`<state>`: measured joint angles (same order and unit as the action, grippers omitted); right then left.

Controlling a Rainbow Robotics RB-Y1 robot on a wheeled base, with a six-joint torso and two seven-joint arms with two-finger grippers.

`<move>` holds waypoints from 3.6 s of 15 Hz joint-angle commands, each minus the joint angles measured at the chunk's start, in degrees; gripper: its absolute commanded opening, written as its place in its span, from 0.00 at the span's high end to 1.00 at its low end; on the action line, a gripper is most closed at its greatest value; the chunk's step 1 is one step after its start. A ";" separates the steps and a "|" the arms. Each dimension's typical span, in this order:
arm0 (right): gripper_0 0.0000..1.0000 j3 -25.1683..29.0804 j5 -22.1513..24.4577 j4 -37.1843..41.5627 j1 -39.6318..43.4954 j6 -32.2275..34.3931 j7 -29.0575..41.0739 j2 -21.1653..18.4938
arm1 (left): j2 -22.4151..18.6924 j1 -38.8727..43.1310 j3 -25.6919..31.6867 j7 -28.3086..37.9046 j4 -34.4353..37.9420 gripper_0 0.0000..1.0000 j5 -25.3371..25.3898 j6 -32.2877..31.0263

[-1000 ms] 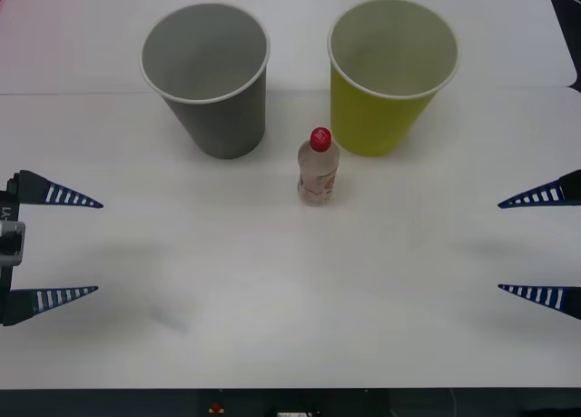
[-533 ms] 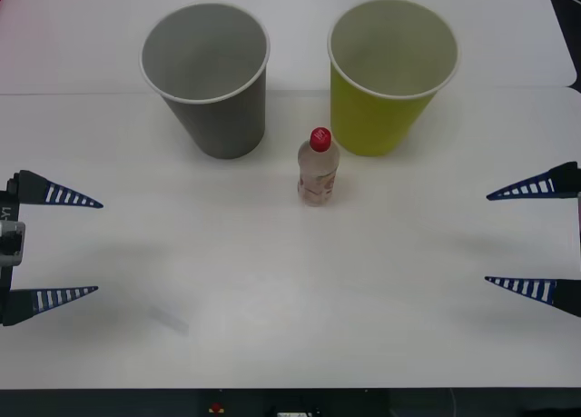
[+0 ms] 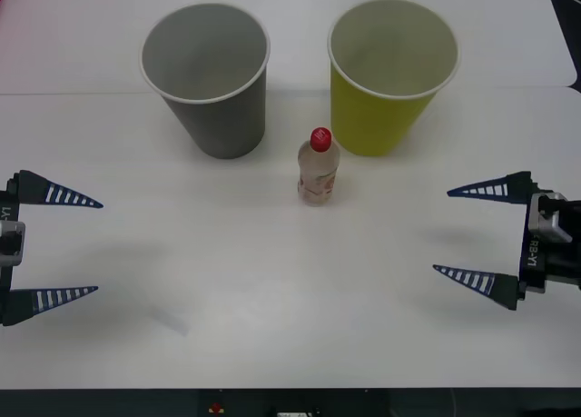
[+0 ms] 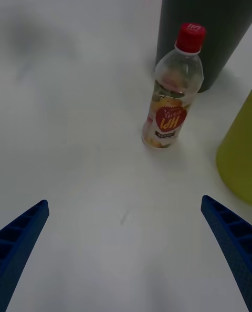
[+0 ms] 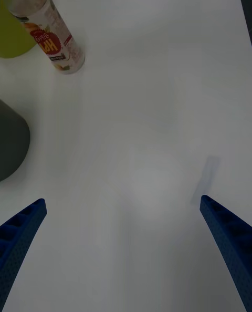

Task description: Put the can into the green bin and the plastic bottle into the gray bin

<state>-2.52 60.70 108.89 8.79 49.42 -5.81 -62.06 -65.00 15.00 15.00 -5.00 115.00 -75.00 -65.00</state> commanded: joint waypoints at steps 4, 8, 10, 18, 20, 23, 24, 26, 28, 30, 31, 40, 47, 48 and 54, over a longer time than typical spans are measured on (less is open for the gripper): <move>0.00 -12.07 -12.63 0.00 -0.53 -16.29 -10.71 0.18 | 0.00 0.00 0.00 0.00 0.00 0.00 0.00 0.00; 0.00 -18.23 -17.20 0.00 -3.16 -25.43 -14.23 3.70 | 0.00 0.00 0.00 0.00 0.00 0.00 0.00 0.00; 0.00 -20.86 -17.20 -0.09 -4.66 -29.21 -14.23 5.54 | 0.00 0.00 0.00 0.00 0.00 0.00 0.00 0.00; 0.00 -28.68 -16.05 -0.61 -8.70 -41.25 -14.67 13.37 | 0.00 0.00 0.00 0.00 0.00 0.00 0.00 0.00; 0.00 -29.21 -15.53 -4.22 -10.72 -39.75 -14.75 16.27 | 0.00 0.00 0.00 0.00 0.00 0.00 0.00 0.00; 0.00 -29.21 -14.21 -9.75 -13.71 -38.87 -15.46 21.10 | 0.00 0.00 0.00 0.00 0.00 0.00 0.00 0.00; 0.00 -29.21 -13.95 -10.90 -14.33 -38.87 -15.63 22.24 | 0.00 0.00 0.00 0.00 0.00 0.00 0.00 0.00; 0.00 -29.21 -13.24 -13.97 -16.26 -38.70 -15.98 25.14 | 0.00 0.00 0.00 0.00 0.00 0.00 0.00 0.00; 0.00 -29.21 -12.54 -17.05 -18.10 -38.70 -16.25 27.87 | 0.00 0.00 0.00 0.00 0.00 0.00 0.00 0.00; 0.00 -29.21 -11.92 -20.30 -20.21 -38.70 -16.60 30.77 | 0.00 0.00 0.00 0.00 0.00 0.00 0.00 0.00; 0.00 -29.21 -11.57 -21.79 -21.27 -38.79 -16.77 31.82 | 0.00 0.00 0.00 0.00 0.00 0.00 0.00 0.00; 0.00 -29.21 -9.29 -31.11 -28.21 -39.40 -17.30 38.59 | 0.00 0.00 0.00 0.00 0.00 0.00 0.00 0.00; 1.00 -29.56 -8.41 -31.29 -28.56 -40.02 -17.30 38.68 | 0.00 0.00 0.00 0.00 0.00 0.00 0.00 0.00; 1.00 -29.56 -8.41 -31.20 -28.56 -39.84 -17.13 38.68 | 0.00 0.00 0.00 0.00 0.00 0.00 0.00 0.00; 1.00 -28.68 -9.46 -31.20 -28.74 -35.71 -16.16 37.45 | 0.00 0.00 0.00 0.00 0.00 0.00 0.00 0.00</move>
<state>-31.52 51.76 77.61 -20.01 12.25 -22.12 -24.17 -65.00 15.00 15.00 -5.00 115.00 -75.00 -65.00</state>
